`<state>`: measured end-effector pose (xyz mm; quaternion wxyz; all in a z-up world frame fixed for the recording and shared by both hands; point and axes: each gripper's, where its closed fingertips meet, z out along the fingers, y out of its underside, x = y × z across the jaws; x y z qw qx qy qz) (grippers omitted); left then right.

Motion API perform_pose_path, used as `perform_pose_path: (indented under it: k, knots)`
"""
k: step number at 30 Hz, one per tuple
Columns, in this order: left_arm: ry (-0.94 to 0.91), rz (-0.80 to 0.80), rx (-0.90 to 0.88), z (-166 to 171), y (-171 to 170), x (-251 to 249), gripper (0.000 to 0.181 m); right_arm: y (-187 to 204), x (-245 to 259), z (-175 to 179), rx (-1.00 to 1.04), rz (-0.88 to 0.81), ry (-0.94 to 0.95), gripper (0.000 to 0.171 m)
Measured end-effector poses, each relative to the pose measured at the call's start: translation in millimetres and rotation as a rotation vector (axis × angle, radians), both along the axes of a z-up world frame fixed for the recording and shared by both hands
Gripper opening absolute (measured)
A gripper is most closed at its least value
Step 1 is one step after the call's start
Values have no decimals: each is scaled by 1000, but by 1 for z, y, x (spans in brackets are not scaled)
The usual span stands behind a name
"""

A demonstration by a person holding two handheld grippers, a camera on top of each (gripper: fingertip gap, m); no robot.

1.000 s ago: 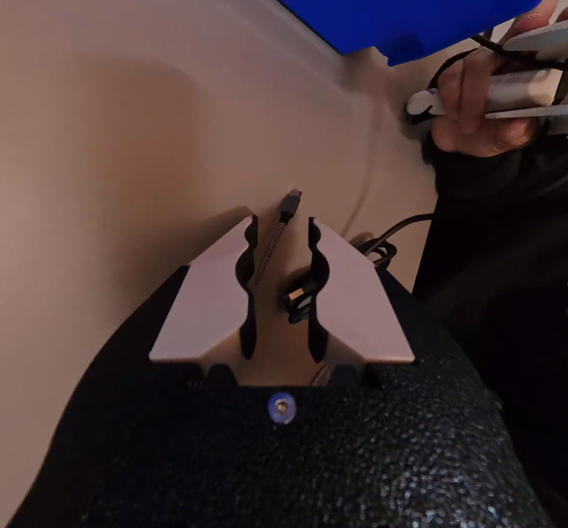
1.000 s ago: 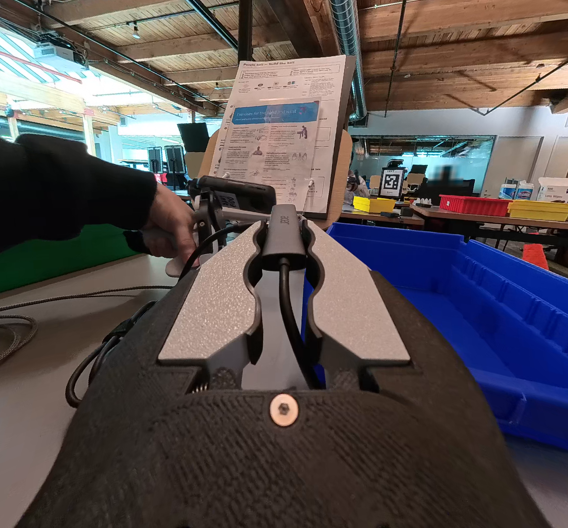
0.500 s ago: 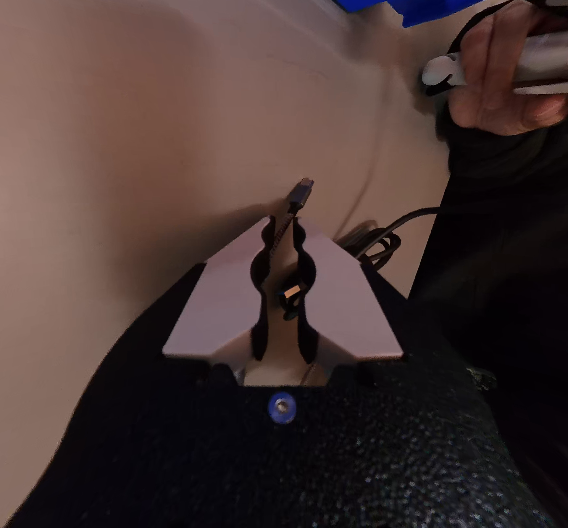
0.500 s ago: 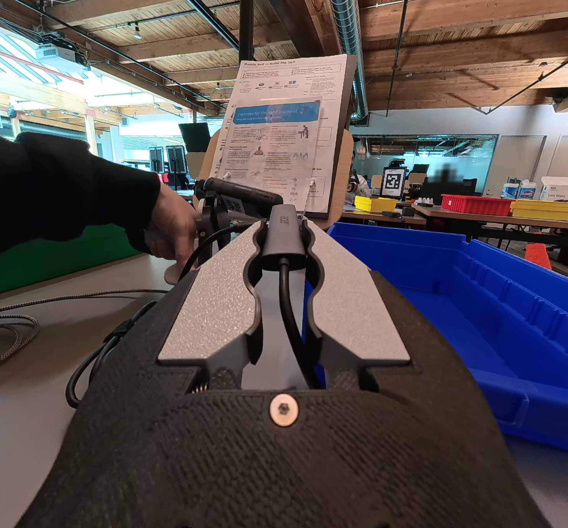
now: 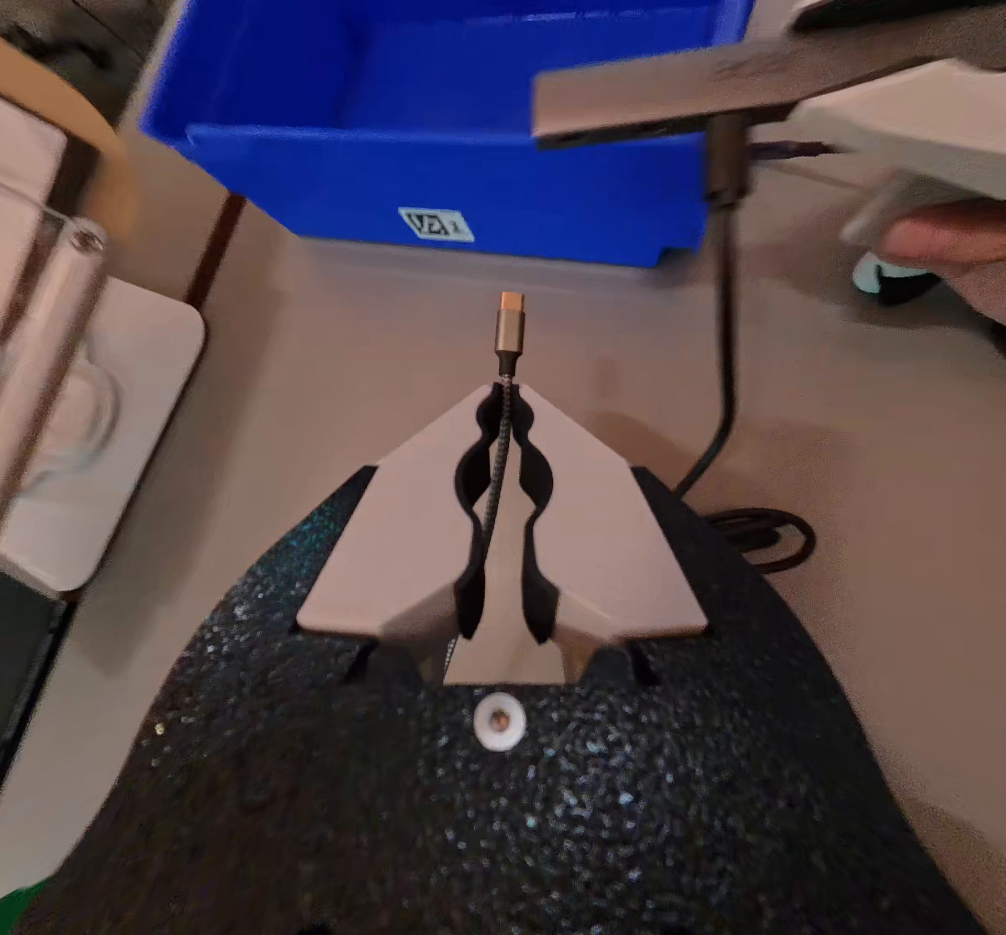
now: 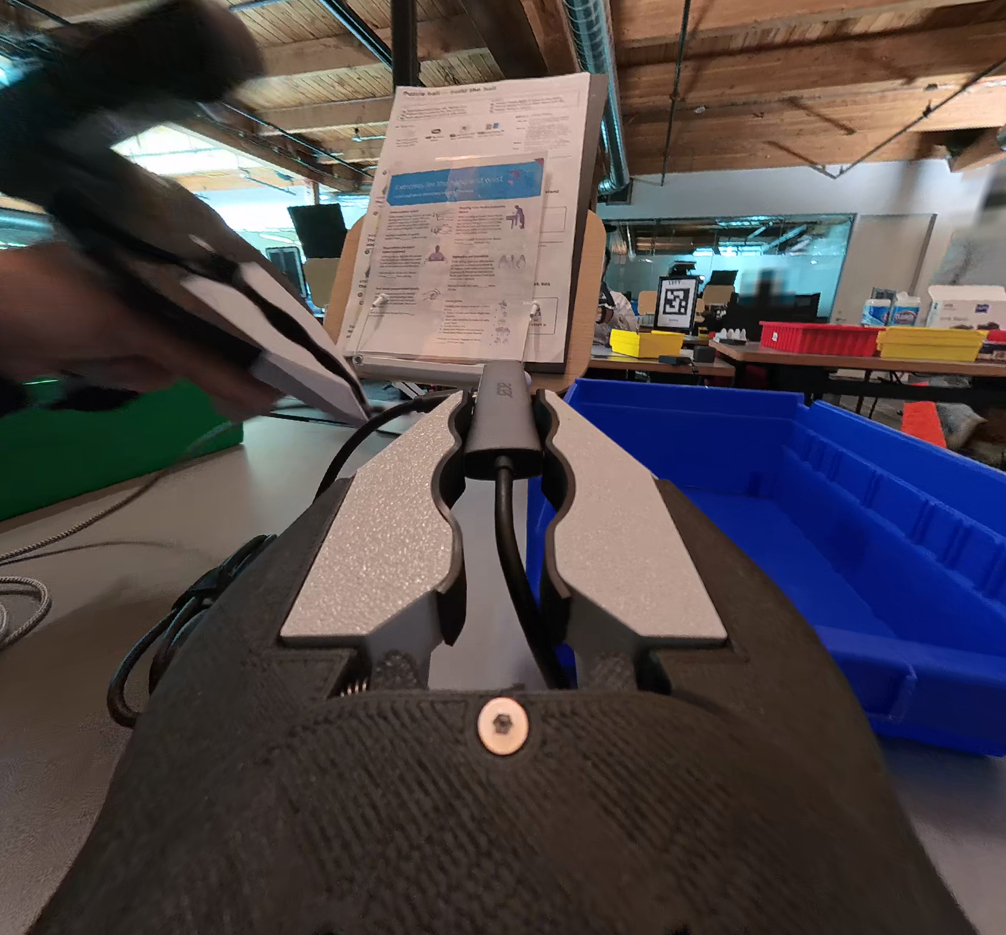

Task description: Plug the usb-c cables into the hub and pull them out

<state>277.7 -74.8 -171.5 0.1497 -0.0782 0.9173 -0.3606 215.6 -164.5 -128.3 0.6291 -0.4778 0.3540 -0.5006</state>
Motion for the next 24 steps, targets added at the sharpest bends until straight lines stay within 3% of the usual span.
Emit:
perform_pose_path:
  k: [1,4,8,16,24]
  knots:
    - [-43,-6,-3,7,-2,-7,0,-1,0,0,4,-3,3,22]
    - [-92,-25,-24,23,-9,-24,0,-2,0,-1,14,-6,10,22]
    - [-19,-47,-139,33,-21,-39,0,-3,1,-1,30,0,14,22]
    - [162,-66,-218,25,-32,-42,0,7,-1,1,-11,28,-20,22]
    - [225,-60,-212,18,-28,-42,0,19,-3,1,-86,40,-42,22]
